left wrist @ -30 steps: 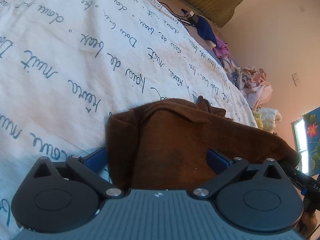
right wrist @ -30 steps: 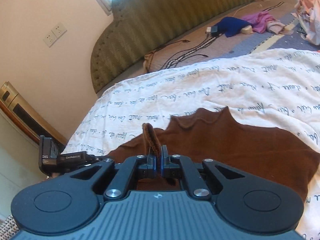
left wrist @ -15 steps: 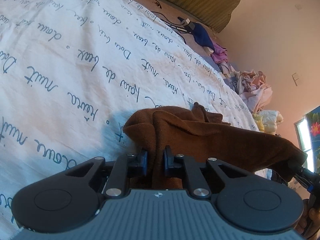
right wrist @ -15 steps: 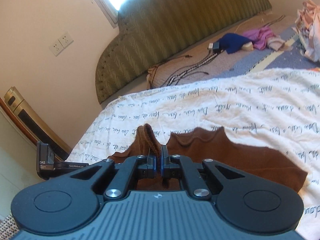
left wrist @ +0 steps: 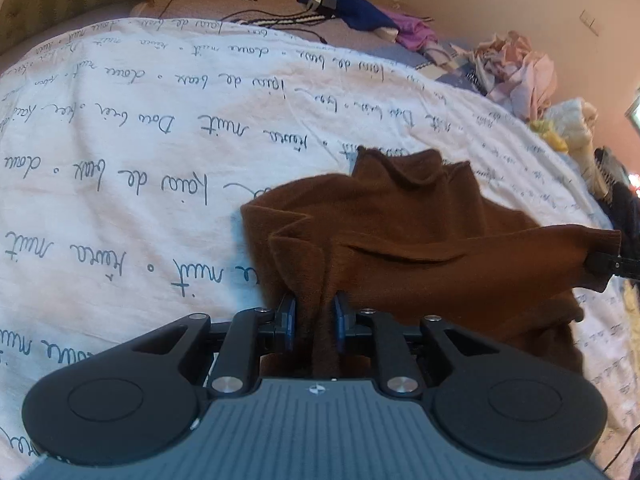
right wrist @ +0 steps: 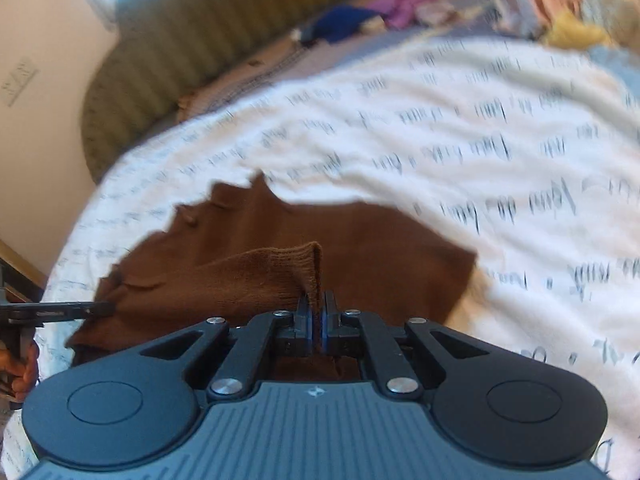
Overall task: Fold small clothes
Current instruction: 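Grasp the sweater edge with the left gripper and fold it over, then open the left gripper and release the folded sweater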
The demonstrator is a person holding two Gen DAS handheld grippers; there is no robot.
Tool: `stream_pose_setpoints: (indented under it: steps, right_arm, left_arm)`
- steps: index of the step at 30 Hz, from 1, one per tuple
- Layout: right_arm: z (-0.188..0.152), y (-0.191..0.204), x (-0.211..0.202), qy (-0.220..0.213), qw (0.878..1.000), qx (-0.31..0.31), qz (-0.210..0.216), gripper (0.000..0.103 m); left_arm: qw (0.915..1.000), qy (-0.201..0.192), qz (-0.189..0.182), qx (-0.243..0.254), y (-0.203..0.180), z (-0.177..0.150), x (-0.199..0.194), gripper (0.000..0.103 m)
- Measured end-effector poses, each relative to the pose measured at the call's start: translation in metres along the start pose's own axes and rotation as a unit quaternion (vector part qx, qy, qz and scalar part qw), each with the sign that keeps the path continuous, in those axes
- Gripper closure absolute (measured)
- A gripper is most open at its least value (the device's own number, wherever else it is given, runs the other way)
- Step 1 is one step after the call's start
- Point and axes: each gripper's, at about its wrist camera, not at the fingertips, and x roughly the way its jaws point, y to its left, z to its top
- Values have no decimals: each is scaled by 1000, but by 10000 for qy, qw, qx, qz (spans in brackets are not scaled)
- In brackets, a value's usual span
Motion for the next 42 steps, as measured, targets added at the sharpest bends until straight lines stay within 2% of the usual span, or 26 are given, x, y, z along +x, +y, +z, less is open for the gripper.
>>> stream_pose_setpoints:
  steps: [3,4,5,6,8,10,12,13,15,16,17,18,19,22,24,28,31,32,33,35,36,37,38,39,40,42]
  right_arm:
    - [-11,-17,14,136,9997,161,-149,99]
    - [-14,-21,18,263,9994,196,-80,99]
    - [-15,-22,20,360,9992,180,-54,99]
    - [-16,-21,19,345,9993,151,-76,97]
    - [-15,-21,16,319,9990,294,-67,89]
    - [-16,-18,16,324,9989,320,104,68]
    - [-19,-12,15,295,9990,254,217,30]
    - [-20,-7,14,245,9991,232,254,22]
    - [-24,-1,13,121,9997,73,214,22]
    - [-26,2,15,80,9999,-23,119,33]
    - [-27,3,17,101,9999,-72,110,53]
    - [-27,2,17,128,9998,-2,117,98]
    - [-26,-1,15,79,9998,117,127,98]
    - [-23,2,-2,-135,9997,-32,189,98]
    - [-20,7,-16,-246,9991,-168,288,98]
    - [-13,7,-30,-345,9987,-275,249,98]
    - [-16,-8,-9,-82,9995,-239,-195,98]
    - [-20,-16,4,91,9992,-216,-329,98]
    - [-23,-21,14,237,9990,-216,-317,97]
    - [-25,-28,10,187,9996,-57,-183,96]
    - [-24,-26,3,167,9996,-54,-239,89]
    - [-24,-22,-7,151,9992,-98,-358,73]
    - [-24,-17,-17,47,9987,-189,-466,65]
    - [-25,-11,-31,-197,9978,-348,-524,50]
    - [-26,-7,-42,-419,9969,-463,-477,39]
    - [-22,0,-52,-598,9965,-494,-304,35]
  left_arm:
    - [9998,-123,94,-153,8,-3,0,62]
    - [9996,-153,164,-197,12,-3,-5,45]
    - [9989,-254,276,-266,18,-4,-12,39]
    - [9981,-372,343,-358,23,-4,-22,41]
    - [9978,-462,102,-472,29,-6,-40,43]
    - [9964,-533,-137,-641,32,-7,-55,38]
    - [9948,-540,-242,-833,35,-6,-57,34]
    - [9940,-420,-307,-961,37,-4,-52,34]
    - [9917,-177,-498,-1170,42,-6,-36,35]
    - [9915,-104,-486,-1200,42,-8,-27,41]
    - [9917,-31,-439,-1204,43,-10,-19,60]
    - [9915,8,-396,-1240,45,-11,-12,69]
    - [9904,-8,-384,-1329,50,-11,-7,79]
    - [9842,-176,-549,-1673,68,-13,-7,86]
    - [9846,-259,-529,-1645,75,-11,-13,89]
    - [9824,-367,-567,-1743,93,-8,-22,90]
    - [9886,-249,-193,-1469,98,-12,-15,90]
    - [9898,-241,-117,-1401,98,-13,-12,85]
    - [9907,-275,-17,-1331,99,-14,-11,85]
    - [9907,-329,84,-1317,99,-13,-14,85]
    - [9914,-362,233,-1237,98,-12,-19,85]
    - [9926,-400,378,-1083,94,-11,-26,84]
    - [9937,-485,480,-893,89,-10,-36,84]
    - [9934,-608,619,-745,83,-9,-49,83]
    - [9933,-737,599,-662,77,-11,-62,83]
    - [9925,-989,-51,-721,64,-18,-84,81]
